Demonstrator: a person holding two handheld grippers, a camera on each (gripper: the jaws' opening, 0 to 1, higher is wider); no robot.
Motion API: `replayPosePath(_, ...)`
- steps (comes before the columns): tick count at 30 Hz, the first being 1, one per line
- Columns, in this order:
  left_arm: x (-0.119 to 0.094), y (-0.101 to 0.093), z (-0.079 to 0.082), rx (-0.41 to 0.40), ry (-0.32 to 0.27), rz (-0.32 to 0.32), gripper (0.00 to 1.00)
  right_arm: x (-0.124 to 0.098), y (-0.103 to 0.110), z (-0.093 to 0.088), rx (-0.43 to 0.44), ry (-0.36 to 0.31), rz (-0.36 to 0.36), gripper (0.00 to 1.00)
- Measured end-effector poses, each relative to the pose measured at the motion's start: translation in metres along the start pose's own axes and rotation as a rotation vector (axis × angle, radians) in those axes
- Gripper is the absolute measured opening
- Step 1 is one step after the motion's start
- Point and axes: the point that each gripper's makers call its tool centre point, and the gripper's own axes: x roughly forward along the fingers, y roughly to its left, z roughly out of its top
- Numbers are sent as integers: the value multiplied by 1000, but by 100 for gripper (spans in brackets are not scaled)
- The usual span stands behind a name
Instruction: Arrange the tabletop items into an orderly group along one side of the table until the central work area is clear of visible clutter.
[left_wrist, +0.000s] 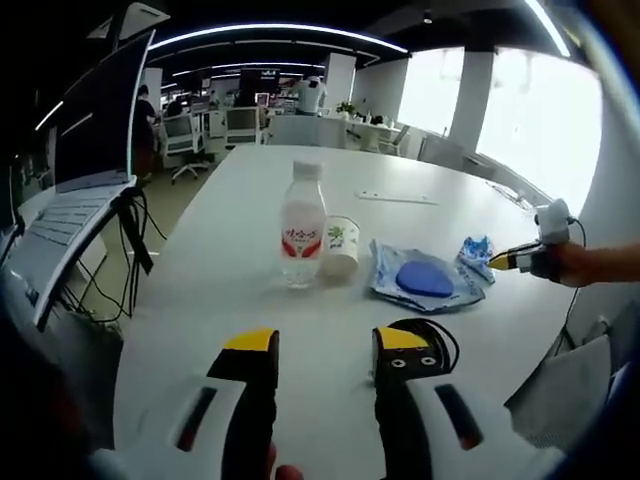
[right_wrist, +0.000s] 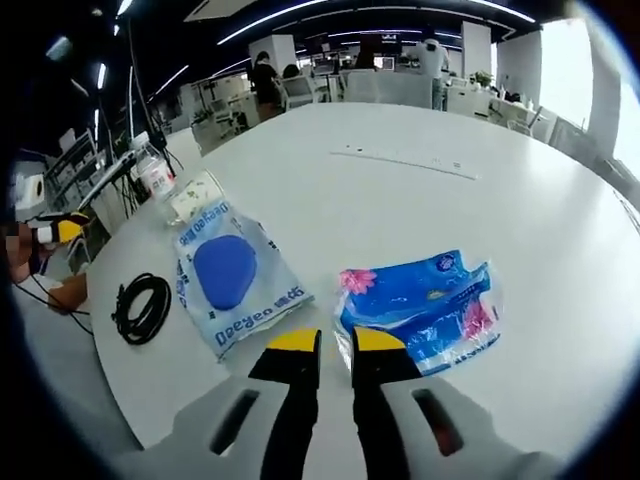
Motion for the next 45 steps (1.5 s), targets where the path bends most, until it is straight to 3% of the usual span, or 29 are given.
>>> replayPosePath(16, 3, -7, -3, -8, 7, -5, 37, -28, -45, -6, 14, -15, -71, 10)
replayPosePath(22, 3, -10, -2, -7, 8, -1, 37, -30, -66, -1, 18, -20, -94, 10)
replayPosePath(39, -8, -8, -4, -26, 9, 49, 37, -12, -124, 16, -32, 19, -133, 10)
replayPosePath(45, -13, -7, -2, -37, 3, 77, 37, -1, -132, 18, -44, 50, -117, 13)
